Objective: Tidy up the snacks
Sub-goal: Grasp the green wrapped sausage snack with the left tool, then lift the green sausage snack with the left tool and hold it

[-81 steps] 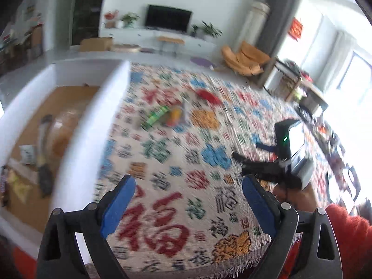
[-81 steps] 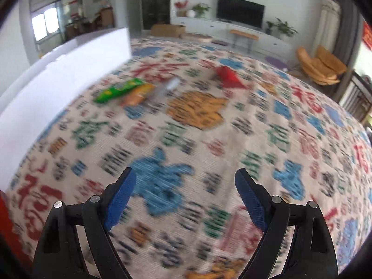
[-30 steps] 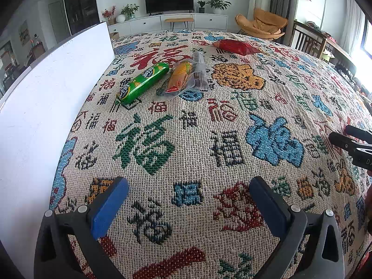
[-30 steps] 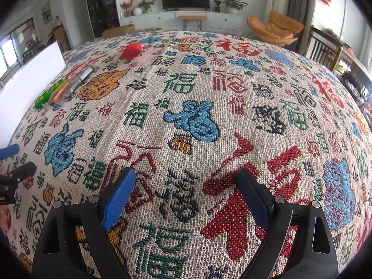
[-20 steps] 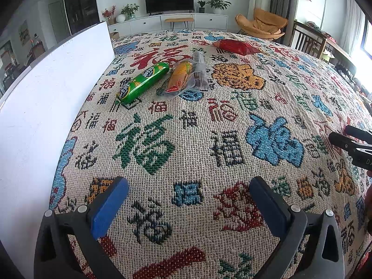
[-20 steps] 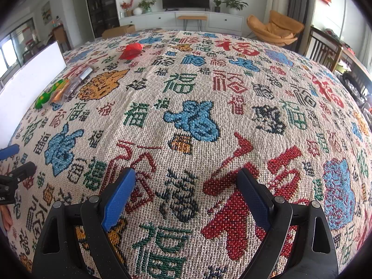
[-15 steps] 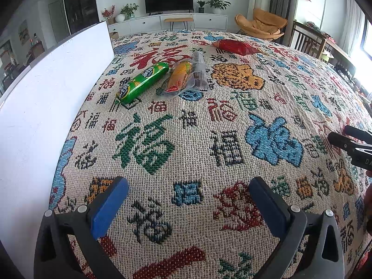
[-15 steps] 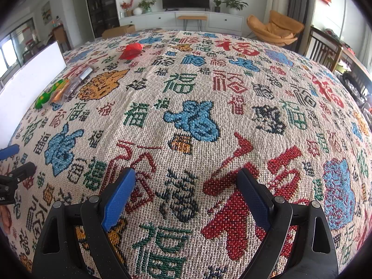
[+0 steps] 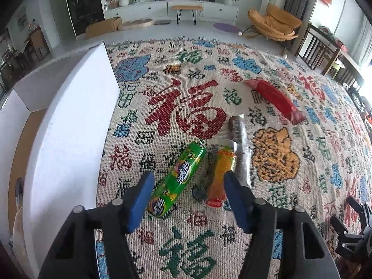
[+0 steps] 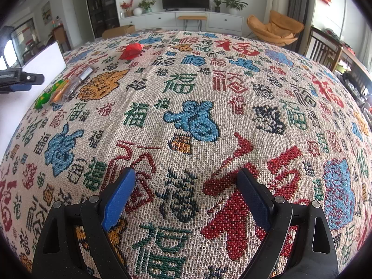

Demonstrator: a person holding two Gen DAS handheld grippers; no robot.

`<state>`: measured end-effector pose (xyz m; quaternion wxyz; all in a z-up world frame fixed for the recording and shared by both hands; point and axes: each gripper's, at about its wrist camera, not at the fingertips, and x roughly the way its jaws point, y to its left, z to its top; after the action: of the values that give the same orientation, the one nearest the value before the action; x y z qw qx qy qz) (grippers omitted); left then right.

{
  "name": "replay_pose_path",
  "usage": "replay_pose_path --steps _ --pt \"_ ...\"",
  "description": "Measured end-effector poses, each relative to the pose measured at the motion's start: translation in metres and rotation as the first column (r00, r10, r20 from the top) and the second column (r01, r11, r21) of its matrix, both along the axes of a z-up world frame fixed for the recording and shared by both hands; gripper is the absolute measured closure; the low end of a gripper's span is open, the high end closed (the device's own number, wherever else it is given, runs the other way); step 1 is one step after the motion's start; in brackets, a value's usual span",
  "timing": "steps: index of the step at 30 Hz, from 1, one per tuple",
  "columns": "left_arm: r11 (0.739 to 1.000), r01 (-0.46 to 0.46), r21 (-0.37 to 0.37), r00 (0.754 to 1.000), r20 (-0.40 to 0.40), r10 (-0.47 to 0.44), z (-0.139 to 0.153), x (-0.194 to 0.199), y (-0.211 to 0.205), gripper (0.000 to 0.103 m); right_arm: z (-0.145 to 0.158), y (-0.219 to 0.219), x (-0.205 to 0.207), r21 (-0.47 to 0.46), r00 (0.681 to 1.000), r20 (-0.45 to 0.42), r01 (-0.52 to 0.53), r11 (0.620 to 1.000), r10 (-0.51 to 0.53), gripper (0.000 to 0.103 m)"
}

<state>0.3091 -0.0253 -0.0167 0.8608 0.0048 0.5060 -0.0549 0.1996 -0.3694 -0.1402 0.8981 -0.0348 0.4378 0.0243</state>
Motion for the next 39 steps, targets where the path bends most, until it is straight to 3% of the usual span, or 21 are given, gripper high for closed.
replay_pose_path --steps 1,5,8,10,12,17,23,24,26,27,28,33,35,37,39 --pt "1.000 0.005 0.000 1.000 -0.017 -0.005 -0.007 0.005 0.000 0.055 0.000 -0.001 0.000 0.000 1.000 0.000 0.000 1.000 0.000 0.011" --pt "0.999 -0.014 0.045 0.999 -0.031 0.016 -0.025 0.014 0.005 0.055 0.000 0.000 0.000 0.000 1.000 0.000 0.001 1.000 -0.001 0.011" --pt "1.000 -0.021 0.008 0.999 -0.033 0.021 -0.029 0.014 0.016 0.057 0.000 0.000 0.000 0.000 1.000 0.000 0.001 1.000 -0.001 0.011" --pt "1.000 -0.005 0.007 1.000 -0.014 0.005 -0.028 0.009 0.017 0.079 0.000 0.000 0.000 0.000 1.000 0.000 0.002 1.000 -0.002 0.011" --pt "1.000 0.004 -0.001 1.000 -0.008 -0.004 -0.027 -0.002 0.015 0.080 0.000 0.000 0.000 0.000 1.000 0.000 0.002 1.000 -0.002 0.011" --pt "0.994 -0.045 -0.102 0.998 -0.039 0.041 -0.027 -0.065 0.016 0.080 0.000 0.000 0.000 -0.001 1.000 -0.001 0.003 1.000 -0.003 0.011" --pt "0.986 -0.026 -0.166 1.000 -0.020 0.023 -0.024 -0.146 0.001 0.080 0.000 -0.001 0.001 -0.001 1.000 -0.001 0.004 1.000 -0.004 0.011" --pt "0.987 -0.028 -0.156 1.000 -0.003 0.028 -0.025 -0.152 0.000 0.079 0.000 0.000 0.000 -0.001 1.000 -0.001 0.004 1.000 -0.004 0.011" --pt "0.991 -0.016 -0.132 0.998 0.052 0.023 -0.026 -0.156 -0.001 0.063 0.000 0.000 0.000 -0.002 1.000 -0.001 0.005 1.000 -0.005 0.011" --pt "0.993 -0.019 -0.115 0.997 0.067 0.026 -0.027 -0.155 -0.001 0.039 0.000 0.000 0.000 -0.002 1.000 -0.001 0.005 1.000 -0.005 0.011" --pt "0.995 -0.030 -0.091 0.995 0.091 0.038 -0.028 -0.154 0.000 0.023 0.000 -0.001 0.001 -0.002 1.000 -0.001 0.005 1.000 -0.005 0.011" --pt "0.998 -0.036 -0.050 0.988 0.146 0.043 -0.040 -0.146 0.005 0.022 0.000 0.000 0.000 -0.002 1.000 -0.001 0.006 1.000 -0.006 0.011" --pt "1.000 -0.021 0.000 0.987 0.162 0.021 -0.043 -0.149 -0.001 0.022 -0.001 0.000 0.000 -0.002 1.000 -0.001 0.006 1.000 -0.006 0.011" --pt "0.999 -0.007 0.042 0.985 0.175 -0.001 -0.045 -0.152 -0.006 0.019 0.000 0.000 0.000 -0.002 1.000 -0.001 0.006 1.000 -0.006 0.011" --pt "0.999 -0.012 0.036 0.986 0.168 0.005 -0.046 -0.150 -0.004 0.015 0.000 0.000 0.000 -0.002 1.000 -0.001 0.006 1.000 -0.006 0.011"
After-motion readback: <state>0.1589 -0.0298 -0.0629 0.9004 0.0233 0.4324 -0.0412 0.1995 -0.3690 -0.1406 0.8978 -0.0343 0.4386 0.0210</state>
